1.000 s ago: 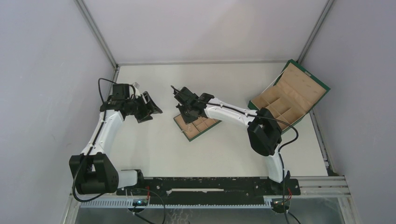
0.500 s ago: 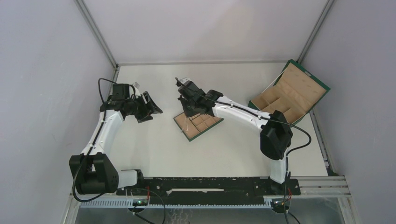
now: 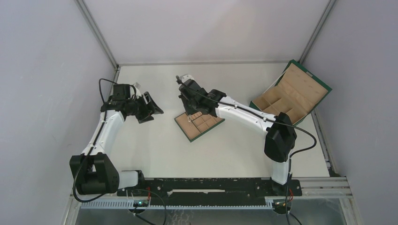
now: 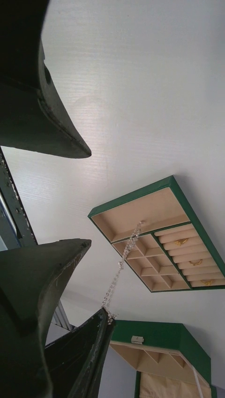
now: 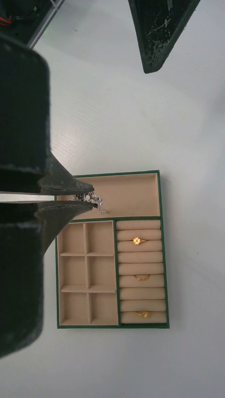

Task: Organize the mixed jewelry

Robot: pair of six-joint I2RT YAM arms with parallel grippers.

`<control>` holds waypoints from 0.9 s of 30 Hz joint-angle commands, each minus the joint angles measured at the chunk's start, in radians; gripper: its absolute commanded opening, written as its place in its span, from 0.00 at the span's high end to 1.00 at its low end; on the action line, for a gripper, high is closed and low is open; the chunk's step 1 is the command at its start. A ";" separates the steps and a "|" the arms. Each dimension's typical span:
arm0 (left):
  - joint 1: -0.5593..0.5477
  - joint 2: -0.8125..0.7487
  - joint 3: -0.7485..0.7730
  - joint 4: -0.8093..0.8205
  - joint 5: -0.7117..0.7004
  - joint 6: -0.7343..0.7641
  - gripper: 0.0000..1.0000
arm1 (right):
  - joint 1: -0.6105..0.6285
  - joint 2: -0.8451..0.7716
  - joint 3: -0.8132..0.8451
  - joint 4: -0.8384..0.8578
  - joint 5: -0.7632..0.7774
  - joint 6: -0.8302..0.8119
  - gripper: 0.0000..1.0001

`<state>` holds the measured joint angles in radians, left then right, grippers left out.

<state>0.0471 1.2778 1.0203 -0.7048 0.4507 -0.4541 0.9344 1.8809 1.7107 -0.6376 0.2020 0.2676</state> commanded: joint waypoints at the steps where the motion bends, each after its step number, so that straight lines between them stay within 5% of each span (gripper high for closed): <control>1: 0.009 0.005 0.008 0.027 0.019 -0.008 0.32 | 0.012 -0.046 0.047 0.027 0.022 -0.030 1.00; 27: 0.009 -0.019 -0.015 0.027 0.013 -0.010 0.32 | 0.023 0.107 -0.025 0.051 -0.062 -0.005 0.95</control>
<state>0.0471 1.2850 1.0199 -0.7044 0.4503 -0.4549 0.9463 1.9778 1.6978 -0.6304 0.1566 0.2527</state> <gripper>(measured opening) 0.682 0.022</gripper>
